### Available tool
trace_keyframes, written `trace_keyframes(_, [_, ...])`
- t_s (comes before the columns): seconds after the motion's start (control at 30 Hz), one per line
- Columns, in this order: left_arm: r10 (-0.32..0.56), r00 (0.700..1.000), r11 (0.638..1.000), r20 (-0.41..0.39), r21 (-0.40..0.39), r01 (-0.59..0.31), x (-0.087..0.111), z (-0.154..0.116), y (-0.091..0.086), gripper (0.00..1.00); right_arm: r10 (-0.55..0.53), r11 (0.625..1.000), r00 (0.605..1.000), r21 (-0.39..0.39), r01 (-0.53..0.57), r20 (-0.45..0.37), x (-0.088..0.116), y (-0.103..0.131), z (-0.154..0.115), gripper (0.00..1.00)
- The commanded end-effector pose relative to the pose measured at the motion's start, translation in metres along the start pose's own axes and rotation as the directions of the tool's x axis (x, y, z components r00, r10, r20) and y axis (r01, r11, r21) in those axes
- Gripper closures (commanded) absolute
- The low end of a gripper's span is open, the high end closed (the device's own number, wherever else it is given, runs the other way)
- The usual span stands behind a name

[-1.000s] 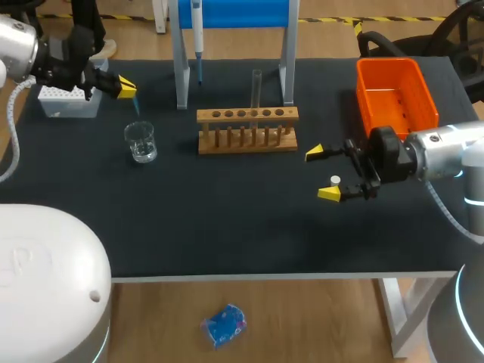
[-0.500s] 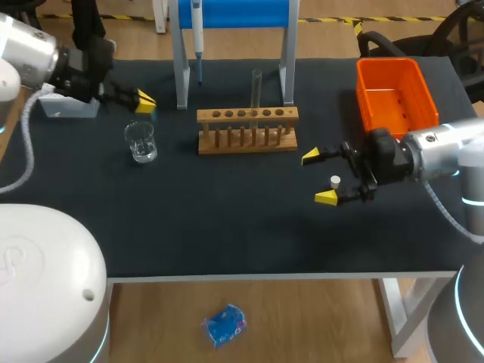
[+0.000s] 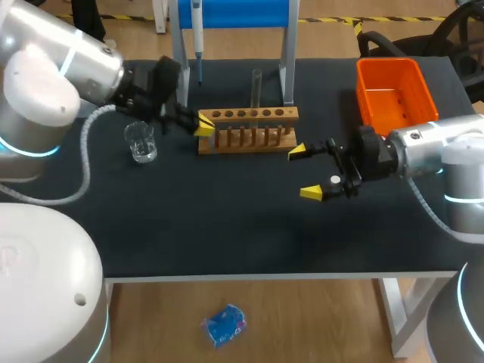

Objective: Invert the test tube, pick up the pipette, mount the tip to pipette, aspirate from beaker and dispense into the tube, eject the tip, return the pipette, and cap with the stopper.

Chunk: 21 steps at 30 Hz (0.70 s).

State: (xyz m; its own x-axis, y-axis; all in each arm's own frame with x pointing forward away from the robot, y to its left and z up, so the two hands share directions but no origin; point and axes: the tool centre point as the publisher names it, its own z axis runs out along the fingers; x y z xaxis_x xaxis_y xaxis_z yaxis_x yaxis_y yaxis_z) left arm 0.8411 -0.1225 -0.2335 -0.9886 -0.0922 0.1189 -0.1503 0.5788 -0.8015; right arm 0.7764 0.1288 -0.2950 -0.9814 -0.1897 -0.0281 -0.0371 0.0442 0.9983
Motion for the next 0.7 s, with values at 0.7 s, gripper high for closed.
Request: trace_keyframes(0.7, [0.019, 0.998, 0.999, -0.065, 0.033, -0.016, 0.002, 0.044, -0.020, 1.00, 0.008, 1.000, 1.000, 0.001, -0.008, 0.012, -0.014, 0.000, 0.016, 0.00])
